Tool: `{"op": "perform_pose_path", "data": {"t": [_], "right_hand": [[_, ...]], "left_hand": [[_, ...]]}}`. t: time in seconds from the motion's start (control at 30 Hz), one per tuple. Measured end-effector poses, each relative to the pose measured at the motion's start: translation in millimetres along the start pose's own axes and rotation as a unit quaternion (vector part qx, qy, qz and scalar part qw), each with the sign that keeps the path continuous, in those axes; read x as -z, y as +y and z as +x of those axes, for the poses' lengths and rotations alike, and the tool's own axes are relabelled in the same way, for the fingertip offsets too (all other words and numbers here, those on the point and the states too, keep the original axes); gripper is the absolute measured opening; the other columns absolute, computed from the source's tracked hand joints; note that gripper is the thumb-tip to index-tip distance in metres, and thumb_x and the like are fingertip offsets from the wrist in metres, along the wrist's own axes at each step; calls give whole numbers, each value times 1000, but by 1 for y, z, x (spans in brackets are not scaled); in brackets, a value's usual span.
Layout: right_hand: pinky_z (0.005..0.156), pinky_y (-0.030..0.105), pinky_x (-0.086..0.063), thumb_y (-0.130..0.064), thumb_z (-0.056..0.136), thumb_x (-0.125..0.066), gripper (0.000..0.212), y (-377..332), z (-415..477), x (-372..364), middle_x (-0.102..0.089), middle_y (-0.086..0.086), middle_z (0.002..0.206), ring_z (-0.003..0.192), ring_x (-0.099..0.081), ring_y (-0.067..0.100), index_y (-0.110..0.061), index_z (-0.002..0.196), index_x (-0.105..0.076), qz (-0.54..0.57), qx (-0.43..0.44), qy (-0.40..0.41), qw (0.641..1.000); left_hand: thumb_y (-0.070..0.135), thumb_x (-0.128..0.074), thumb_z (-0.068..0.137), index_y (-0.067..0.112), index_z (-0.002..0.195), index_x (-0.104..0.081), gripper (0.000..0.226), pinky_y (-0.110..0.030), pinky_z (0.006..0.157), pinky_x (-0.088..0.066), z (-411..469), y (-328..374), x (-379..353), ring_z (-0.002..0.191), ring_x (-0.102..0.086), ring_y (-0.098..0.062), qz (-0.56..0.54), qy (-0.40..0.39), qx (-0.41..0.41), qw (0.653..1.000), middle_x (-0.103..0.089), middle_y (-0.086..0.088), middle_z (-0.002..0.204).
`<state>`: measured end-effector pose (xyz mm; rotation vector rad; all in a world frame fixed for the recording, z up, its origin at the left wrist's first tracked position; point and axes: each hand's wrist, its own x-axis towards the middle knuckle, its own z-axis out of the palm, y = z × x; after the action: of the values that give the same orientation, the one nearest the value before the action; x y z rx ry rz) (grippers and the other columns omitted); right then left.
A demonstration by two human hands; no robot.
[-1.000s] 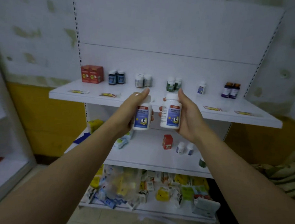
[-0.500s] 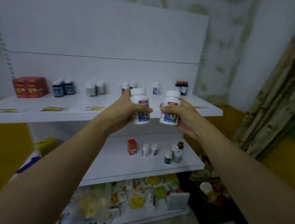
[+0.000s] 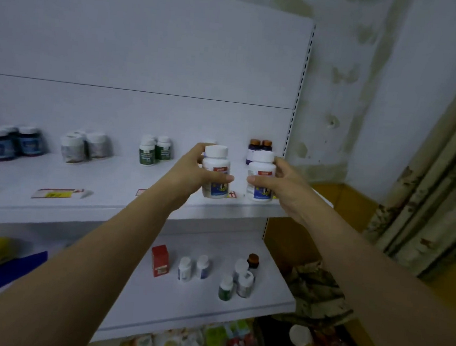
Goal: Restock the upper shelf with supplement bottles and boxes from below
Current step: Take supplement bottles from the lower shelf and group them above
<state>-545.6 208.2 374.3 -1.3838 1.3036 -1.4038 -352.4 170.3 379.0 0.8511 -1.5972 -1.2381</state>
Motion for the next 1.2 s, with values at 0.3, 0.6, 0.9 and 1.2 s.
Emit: {"op": "perform_pose_path", "data": {"t": [0.3,0.6,0.9,1.2], "right_hand": [[72,19,-47,-9,76,-77,56,52,123,-1,-60,3,118,101,-58,16,-9,127,-53,-81,-25,-1,996],[96,36,-49,-9,72,-80,55,109,225,-25,-62,6,123,108,-60,21,-15,121,-56,-149,-69,-10,986],[88,31,-50,-12,71,-80,57,135,306,-31,-62,8,122,109,-61,24,-9,122,-54,-251,-34,28,967],[84,29,-45,-21,76,-77,57,150,367,-49,-48,15,124,105,-58,30,-8,126,-52,-359,-26,48,932]], "left_hand": [[5,-82,66,13,114,-54,56,-29,78,-44,107,-46,17,94,-59,-19,96,105,50,989,-62,-3,105],[2,-83,64,11,118,-58,61,-32,80,-47,213,-119,31,94,-60,-22,149,107,78,980,-61,-3,102],[6,-84,62,7,106,-68,47,-34,82,-54,284,-155,33,84,-63,-21,237,150,42,959,-69,-10,96],[0,-78,61,2,99,-69,39,-30,68,-55,314,-166,33,81,-66,-28,273,167,40,947,-68,-18,95]]}}
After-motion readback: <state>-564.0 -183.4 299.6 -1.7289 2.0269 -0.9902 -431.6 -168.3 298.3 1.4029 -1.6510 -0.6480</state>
